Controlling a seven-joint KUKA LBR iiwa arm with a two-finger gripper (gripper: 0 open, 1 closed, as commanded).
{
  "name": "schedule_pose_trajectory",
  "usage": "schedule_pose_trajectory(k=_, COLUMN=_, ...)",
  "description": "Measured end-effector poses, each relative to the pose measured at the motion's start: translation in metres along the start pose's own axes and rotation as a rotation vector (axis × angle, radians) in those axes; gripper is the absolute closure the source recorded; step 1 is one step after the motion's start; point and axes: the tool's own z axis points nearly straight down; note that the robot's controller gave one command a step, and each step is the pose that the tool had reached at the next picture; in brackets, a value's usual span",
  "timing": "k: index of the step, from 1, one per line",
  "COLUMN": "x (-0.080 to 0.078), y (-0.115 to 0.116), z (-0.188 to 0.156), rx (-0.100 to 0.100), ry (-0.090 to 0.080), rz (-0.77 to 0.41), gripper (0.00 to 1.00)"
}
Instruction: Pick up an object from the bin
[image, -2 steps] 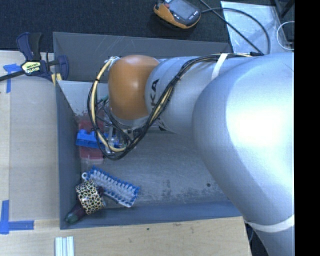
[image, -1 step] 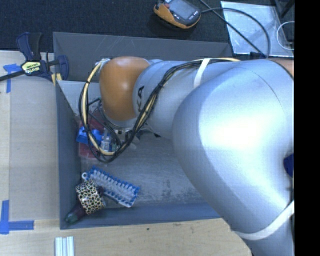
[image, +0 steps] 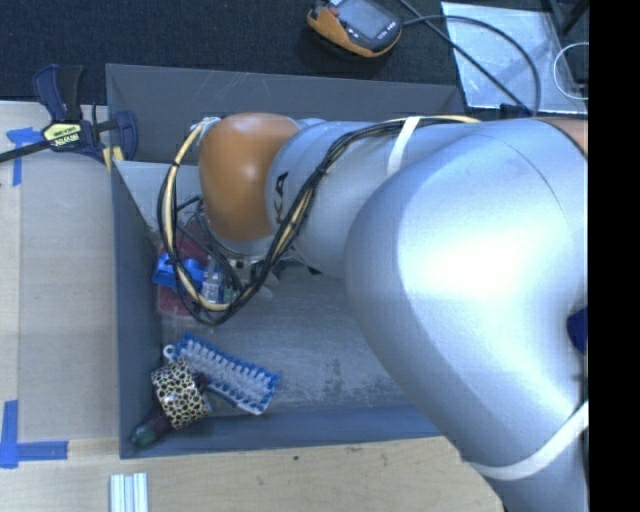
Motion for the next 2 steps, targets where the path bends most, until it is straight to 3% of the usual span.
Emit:
schedule_pose_trajectory(k=1, x=0.0, y=-0.001, z=-0.003, rx=0.001, ry=0.0, rz=0.001, gripper=1.0)
schedule_pose_trajectory(k=2, x=0.004, y=-0.002, z=-0.015, rx=0.003, ry=0.012, rz=0.004, gripper=1.0)
